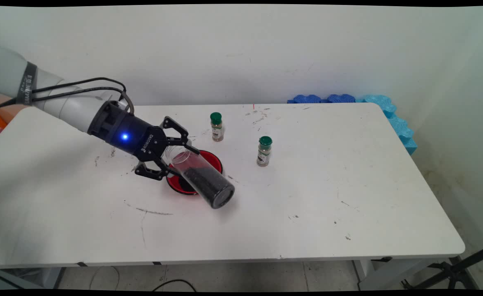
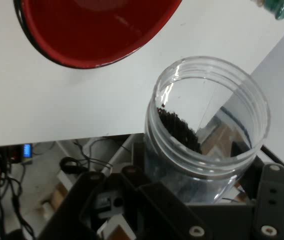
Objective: Pour the black seasoning powder in the red bowl
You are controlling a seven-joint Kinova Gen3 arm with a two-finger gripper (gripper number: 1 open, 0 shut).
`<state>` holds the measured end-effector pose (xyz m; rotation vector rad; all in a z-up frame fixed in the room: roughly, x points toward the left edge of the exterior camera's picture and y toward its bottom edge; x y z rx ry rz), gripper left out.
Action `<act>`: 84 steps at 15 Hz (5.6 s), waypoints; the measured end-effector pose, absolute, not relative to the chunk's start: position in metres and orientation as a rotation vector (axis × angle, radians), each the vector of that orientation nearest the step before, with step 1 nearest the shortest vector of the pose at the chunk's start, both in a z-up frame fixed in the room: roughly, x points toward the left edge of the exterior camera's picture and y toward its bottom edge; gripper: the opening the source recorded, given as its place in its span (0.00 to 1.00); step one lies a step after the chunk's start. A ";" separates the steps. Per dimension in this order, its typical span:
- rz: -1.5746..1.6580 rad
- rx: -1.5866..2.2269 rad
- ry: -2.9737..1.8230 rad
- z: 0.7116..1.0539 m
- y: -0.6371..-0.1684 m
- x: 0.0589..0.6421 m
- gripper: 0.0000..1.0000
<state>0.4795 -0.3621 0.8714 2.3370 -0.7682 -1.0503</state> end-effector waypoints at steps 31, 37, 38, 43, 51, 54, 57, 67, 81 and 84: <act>-1.319 2.415 -0.084 0.860 -0.362 0.466 0.00; -1.352 2.414 -0.013 0.860 -0.359 0.465 0.00; -1.355 2.414 -0.004 0.860 -0.358 0.465 0.00; -1.372 2.409 0.033 0.860 -0.357 0.464 0.00; -1.386 2.402 0.067 0.860 -0.356 0.463 0.00; -1.388 2.401 0.073 0.860 -0.356 0.463 0.00; -1.386 2.399 0.072 0.859 -0.356 0.463 0.00; -1.295 2.371 -0.136 0.860 -0.360 0.466 0.00; -1.069 2.239 -0.626 0.868 -0.375 0.468 0.00; -1.011 2.181 -0.758 0.874 -0.380 0.467 0.00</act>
